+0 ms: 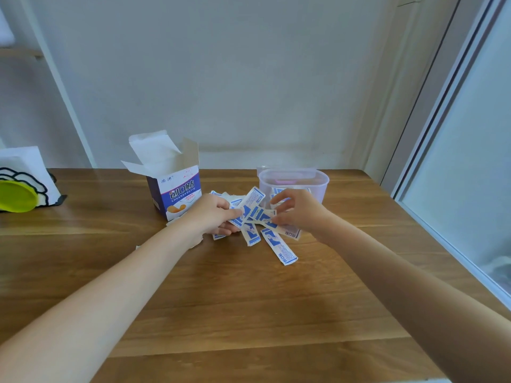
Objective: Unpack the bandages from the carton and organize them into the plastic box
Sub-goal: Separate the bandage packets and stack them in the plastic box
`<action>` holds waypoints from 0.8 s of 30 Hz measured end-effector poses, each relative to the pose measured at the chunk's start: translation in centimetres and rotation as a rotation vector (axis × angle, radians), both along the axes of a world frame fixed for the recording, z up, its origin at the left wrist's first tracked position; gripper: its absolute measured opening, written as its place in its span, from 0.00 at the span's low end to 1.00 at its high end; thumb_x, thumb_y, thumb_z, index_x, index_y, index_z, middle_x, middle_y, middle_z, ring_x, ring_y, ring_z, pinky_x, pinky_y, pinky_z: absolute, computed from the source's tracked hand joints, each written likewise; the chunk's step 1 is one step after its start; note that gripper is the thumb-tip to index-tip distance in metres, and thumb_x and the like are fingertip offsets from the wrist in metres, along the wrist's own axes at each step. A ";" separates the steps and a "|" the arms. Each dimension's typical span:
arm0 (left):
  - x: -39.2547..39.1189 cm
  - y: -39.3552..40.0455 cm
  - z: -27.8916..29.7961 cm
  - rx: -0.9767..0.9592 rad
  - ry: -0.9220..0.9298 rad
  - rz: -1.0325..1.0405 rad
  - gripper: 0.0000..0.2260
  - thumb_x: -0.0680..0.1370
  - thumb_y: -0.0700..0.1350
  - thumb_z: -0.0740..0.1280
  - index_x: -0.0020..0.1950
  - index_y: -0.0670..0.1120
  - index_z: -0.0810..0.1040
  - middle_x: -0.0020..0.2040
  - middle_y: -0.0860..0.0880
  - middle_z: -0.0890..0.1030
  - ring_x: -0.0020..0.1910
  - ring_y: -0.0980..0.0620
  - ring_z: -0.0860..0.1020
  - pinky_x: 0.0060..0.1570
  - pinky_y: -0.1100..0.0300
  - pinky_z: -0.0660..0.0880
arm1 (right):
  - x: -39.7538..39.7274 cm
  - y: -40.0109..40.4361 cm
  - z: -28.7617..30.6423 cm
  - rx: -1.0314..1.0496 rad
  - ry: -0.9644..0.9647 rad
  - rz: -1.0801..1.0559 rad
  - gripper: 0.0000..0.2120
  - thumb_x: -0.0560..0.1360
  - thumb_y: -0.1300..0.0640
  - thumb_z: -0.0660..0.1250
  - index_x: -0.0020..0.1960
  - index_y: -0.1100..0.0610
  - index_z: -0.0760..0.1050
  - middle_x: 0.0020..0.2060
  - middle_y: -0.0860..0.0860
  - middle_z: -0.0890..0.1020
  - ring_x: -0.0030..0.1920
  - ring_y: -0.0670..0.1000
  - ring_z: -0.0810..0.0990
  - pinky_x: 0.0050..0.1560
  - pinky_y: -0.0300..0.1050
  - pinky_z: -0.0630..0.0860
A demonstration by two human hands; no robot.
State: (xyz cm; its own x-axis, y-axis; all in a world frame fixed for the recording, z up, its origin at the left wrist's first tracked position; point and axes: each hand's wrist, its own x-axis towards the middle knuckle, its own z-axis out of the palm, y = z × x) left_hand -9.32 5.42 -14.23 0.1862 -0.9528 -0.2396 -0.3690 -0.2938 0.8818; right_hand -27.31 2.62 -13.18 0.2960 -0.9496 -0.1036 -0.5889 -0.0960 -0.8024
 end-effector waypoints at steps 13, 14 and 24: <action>1.7 0.3 0.3 -0.042 -0.255 -0.004 0.05 0.76 0.42 0.68 0.40 0.44 0.77 0.45 0.45 0.79 0.33 0.55 0.79 0.28 0.70 0.76 | -1.9 -0.7 0.7 -0.187 0.620 0.318 0.15 0.72 0.62 0.69 0.59 0.57 0.77 0.53 0.52 0.81 0.47 0.49 0.75 0.45 0.37 0.69; 1.7 0.3 0.3 -0.050 -0.252 -0.005 0.06 0.76 0.42 0.67 0.40 0.44 0.76 0.45 0.45 0.79 0.33 0.55 0.79 0.30 0.69 0.76 | -1.9 -0.6 0.7 -0.207 0.643 0.346 0.15 0.73 0.62 0.68 0.59 0.56 0.77 0.53 0.52 0.81 0.47 0.48 0.75 0.45 0.37 0.69; 1.0 0.0 0.5 -0.117 -0.252 -0.024 0.09 0.76 0.46 0.67 0.38 0.46 0.75 0.38 0.48 0.80 0.34 0.56 0.80 0.35 0.67 0.76 | -0.9 0.0 -0.1 -0.444 0.682 0.440 0.09 0.77 0.56 0.63 0.56 0.56 0.75 0.52 0.53 0.80 0.48 0.50 0.75 0.47 0.42 0.71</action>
State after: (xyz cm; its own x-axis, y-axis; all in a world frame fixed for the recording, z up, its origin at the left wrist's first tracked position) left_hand -8.35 5.43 -13.73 0.2033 -0.9761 -0.0767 -0.5863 -0.1841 0.7889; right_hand -28.24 2.63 -13.24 0.6483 -0.7602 -0.0417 -0.7579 -0.6391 -0.1310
